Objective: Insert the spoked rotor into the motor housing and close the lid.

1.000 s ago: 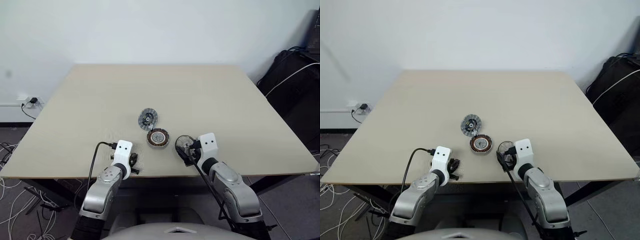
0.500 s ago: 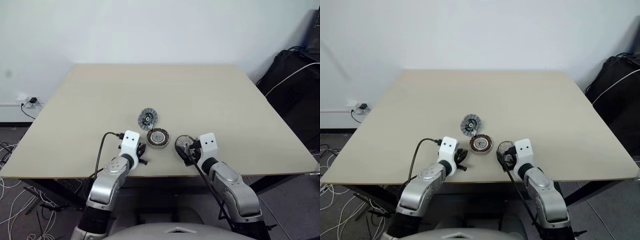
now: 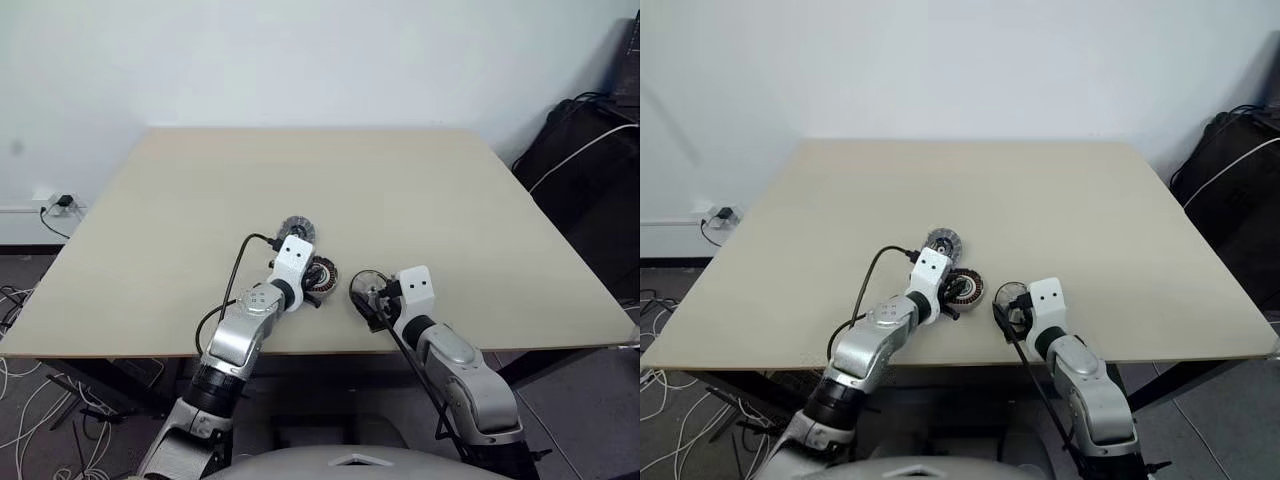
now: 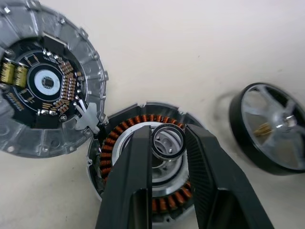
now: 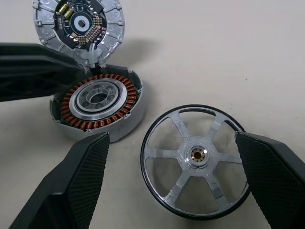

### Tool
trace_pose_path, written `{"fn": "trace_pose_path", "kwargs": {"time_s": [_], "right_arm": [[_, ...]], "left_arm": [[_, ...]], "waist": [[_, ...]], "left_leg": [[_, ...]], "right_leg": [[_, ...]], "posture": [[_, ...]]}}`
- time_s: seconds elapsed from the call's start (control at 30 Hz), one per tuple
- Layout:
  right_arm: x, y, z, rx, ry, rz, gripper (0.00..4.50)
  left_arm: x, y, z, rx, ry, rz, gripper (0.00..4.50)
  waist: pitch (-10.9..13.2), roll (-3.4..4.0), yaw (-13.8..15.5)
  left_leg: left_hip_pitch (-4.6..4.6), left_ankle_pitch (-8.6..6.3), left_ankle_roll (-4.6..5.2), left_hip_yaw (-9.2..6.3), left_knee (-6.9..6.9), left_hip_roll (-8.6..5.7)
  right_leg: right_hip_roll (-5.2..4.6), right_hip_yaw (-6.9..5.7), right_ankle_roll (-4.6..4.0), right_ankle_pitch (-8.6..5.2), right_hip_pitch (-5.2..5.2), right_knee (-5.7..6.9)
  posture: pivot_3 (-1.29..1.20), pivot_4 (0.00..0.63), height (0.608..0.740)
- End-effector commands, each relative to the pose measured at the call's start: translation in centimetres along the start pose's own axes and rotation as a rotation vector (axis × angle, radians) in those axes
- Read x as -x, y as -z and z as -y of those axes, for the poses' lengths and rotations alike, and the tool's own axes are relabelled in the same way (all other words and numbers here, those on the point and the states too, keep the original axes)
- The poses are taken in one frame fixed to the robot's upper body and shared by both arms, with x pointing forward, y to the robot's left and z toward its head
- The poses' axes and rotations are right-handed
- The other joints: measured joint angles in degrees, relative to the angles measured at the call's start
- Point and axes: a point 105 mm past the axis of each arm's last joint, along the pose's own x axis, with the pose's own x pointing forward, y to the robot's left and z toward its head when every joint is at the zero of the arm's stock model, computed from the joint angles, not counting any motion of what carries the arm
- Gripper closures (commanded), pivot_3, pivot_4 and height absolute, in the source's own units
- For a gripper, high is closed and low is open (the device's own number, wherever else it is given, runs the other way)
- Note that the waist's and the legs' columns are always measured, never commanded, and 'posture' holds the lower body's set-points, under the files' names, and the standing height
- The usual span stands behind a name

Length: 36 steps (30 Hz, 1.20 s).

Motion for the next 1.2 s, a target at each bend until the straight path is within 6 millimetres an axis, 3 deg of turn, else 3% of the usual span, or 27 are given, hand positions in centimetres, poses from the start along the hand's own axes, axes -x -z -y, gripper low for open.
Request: {"fn": "trace_pose_path", "kwargs": {"time_s": [0.03,0.33,0.6,0.7,0.8,1.03,1.07,1.13,1.2], "right_arm": [[0.0,-1.6,0.0,0.010,0.003,0.067,0.00],[0.0,-1.8,-0.1,0.006,0.006,0.079,0.00],[-0.1,-1.8,-0.1,0.008,0.005,0.079,0.00],[-0.1,-1.8,-0.1,0.008,0.003,0.078,0.00],[-0.1,-1.8,-0.1,0.008,0.001,0.077,0.00],[-0.5,-2.1,-0.7,0.014,-0.030,0.079,0.00],[-0.6,-2.2,-0.8,0.016,-0.037,0.074,0.00],[-1.0,-2.0,-1.0,0.027,-0.044,0.055,0.00],[-1.4,-1.9,-1.2,0.031,-0.053,0.038,0.38]], "left_arm": [[-0.7,-1.2,0.3,-0.053,0.009,0.039,3.84],[-1.6,0.4,0.7,-0.023,0.029,-0.005,3.84],[-1.2,0.1,0.7,-0.024,0.009,0.018,1.19],[-0.5,-0.6,1.0,-0.014,0.021,0.059,1.19],[0.2,-0.9,1.3,0.003,0.032,0.082,1.87],[2.5,-1.1,0.7,0.038,0.005,0.132,4.26],[2.9,-1.0,0.3,0.043,-0.012,0.138,4.48],[3.7,-0.7,-0.2,0.050,-0.039,0.147,4.48],[4.5,-0.2,-0.7,0.041,-0.075,0.155,4.50]], "waist": [[0.01,-0.01,0.01],[0.01,-0.02,0.02],[0.01,-0.02,0.02],[0.02,-0.02,-0.02],[0.01,-0.02,0.01],[0.02,0.00,-0.06],[0.02,0.00,-0.05],[0.02,0.00,-0.08],[0.02,0.02,-0.09]], "left_leg": [[0.00,0.00,0.00,0.00,0.00,0.00],[0.00,0.00,0.00,-0.01,0.00,0.00],[-0.01,0.00,0.00,-0.02,0.00,0.00],[-0.01,0.00,0.00,-0.02,0.00,0.01],[-0.03,0.00,0.00,-0.01,0.00,0.02],[-0.01,0.00,0.00,0.00,0.00,0.04],[-0.01,0.00,0.00,-0.01,0.00,0.05],[-0.01,0.00,0.00,-0.01,0.00,0.06],[-0.01,0.00,0.00,0.00,0.00,0.06]], "right_leg": [[0.00,0.00,0.00,0.00,0.00,0.00],[0.00,0.00,0.00,0.00,0.00,-0.01],[0.00,0.00,0.00,0.01,0.01,-0.01],[0.00,0.00,-0.01,0.01,0.00,-0.01],[0.00,0.01,-0.02,0.01,-0.02,0.00],[0.00,0.01,-0.01,0.00,-0.03,0.01],[0.00,0.01,0.00,0.00,-0.03,0.01],[0.00,0.00,-0.01,0.01,-0.03,0.01],[0.00,0.01,-0.01,0.00,-0.04,0.01]], "posture": [[0.00,0.000,0.740],[0.00,0.000,0.740],[0.00,0.000,0.740],[0.00,0.000,0.740],[0.00,0.000,0.740],[0.00,0.000,0.740],[0.00,0.000,0.740],[0.00,0.000,0.740],[0.00,0.000,0.740]]}}
